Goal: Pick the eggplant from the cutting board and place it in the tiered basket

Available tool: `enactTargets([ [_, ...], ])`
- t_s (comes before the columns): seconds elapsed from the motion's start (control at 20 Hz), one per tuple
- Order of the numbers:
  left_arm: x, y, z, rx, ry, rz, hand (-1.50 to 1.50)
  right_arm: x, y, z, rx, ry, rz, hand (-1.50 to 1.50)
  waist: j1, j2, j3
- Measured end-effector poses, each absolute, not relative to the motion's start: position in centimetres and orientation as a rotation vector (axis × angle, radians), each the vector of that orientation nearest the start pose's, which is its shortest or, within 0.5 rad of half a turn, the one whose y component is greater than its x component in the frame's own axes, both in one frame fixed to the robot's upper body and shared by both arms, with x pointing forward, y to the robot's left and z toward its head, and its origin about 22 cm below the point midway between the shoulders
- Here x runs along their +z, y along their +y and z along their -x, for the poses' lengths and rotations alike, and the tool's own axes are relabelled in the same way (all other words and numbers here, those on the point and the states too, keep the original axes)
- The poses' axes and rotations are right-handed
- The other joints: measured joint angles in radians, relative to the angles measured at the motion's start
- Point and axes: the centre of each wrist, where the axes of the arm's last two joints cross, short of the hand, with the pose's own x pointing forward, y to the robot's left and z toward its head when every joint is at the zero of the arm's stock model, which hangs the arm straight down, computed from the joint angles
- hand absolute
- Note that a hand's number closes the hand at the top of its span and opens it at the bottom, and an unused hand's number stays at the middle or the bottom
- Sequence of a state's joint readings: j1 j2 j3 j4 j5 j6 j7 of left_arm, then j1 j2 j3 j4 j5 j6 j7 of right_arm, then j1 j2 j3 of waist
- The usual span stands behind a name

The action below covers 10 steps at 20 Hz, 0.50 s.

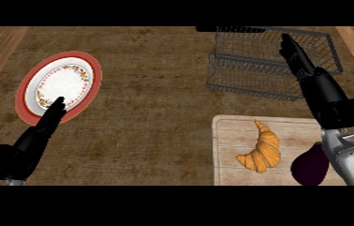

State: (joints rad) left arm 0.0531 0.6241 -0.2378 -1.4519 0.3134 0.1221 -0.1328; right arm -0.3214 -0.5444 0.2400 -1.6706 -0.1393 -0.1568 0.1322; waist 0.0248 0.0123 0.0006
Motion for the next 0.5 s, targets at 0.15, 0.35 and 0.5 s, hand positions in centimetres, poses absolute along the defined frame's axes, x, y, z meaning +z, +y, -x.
enactTargets([
  [0.15,0.7,34.6,-22.1,-0.260,-1.456,-0.283,0.00,11.9,-26.0,-28.7,0.203,-1.790,0.263,1.50,-0.031,-0.016,-0.004],
  [0.35,1.3,36.0,-22.3,-0.203,-1.472,-0.393,0.00,11.2,-30.2,-28.1,-0.288,-1.751,0.471,1.50,-0.138,-0.047,0.006],
  [0.5,1.6,36.7,-22.3,-0.161,-1.479,-0.451,0.00,5.5,-34.5,-25.5,-0.577,-1.396,0.684,-1.50,-0.195,-0.024,0.003],
])
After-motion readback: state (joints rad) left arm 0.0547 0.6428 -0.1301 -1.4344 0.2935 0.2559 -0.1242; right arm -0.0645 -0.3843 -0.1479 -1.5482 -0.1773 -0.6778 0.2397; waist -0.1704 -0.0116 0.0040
